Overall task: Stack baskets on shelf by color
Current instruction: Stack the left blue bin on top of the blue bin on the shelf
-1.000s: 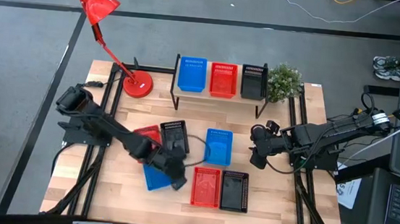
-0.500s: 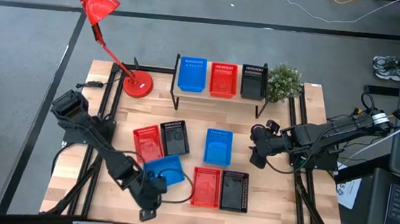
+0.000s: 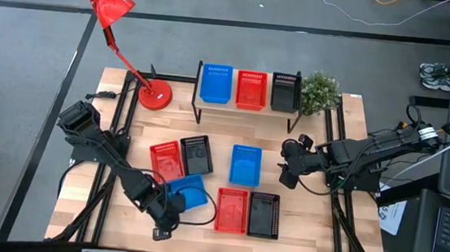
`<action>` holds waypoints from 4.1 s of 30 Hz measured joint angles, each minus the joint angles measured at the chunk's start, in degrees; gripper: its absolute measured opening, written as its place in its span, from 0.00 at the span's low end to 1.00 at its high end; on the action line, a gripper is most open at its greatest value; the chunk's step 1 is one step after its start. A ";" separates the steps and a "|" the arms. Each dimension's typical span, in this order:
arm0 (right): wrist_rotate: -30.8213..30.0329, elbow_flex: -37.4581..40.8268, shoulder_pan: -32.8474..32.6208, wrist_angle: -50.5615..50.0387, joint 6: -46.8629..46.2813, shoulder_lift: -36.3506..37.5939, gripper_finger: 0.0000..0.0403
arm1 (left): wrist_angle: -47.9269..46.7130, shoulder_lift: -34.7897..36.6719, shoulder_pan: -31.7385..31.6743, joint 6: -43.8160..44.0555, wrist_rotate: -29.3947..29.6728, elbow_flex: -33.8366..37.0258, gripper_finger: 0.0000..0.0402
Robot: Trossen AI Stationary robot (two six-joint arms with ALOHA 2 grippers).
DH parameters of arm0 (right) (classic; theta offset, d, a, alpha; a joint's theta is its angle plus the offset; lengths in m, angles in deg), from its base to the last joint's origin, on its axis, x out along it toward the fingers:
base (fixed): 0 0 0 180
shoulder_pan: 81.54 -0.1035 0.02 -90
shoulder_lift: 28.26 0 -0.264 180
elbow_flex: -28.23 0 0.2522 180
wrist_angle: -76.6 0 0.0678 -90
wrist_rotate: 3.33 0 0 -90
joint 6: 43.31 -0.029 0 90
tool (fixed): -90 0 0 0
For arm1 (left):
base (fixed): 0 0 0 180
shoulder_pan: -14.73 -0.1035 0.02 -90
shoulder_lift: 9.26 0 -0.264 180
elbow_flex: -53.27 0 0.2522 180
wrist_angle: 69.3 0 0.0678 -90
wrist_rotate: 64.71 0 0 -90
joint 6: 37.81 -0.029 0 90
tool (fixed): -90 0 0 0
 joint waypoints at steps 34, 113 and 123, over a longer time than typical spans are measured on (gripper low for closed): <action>-0.91 0.00 -0.01 0.00 1.23 0.00 0.54 | -18.82 2.08 -0.68 -55.23 4.22 -5.06 0.23; -0.94 0.00 -0.01 -0.03 0.06 -0.02 0.54 | 6.39 -4.50 0.65 -26.46 28.20 -21.51 0.00; -2.37 0.00 -0.01 -0.01 0.08 -0.02 0.54 | -25.83 -4.39 -5.84 -43.31 48.70 -42.60 0.00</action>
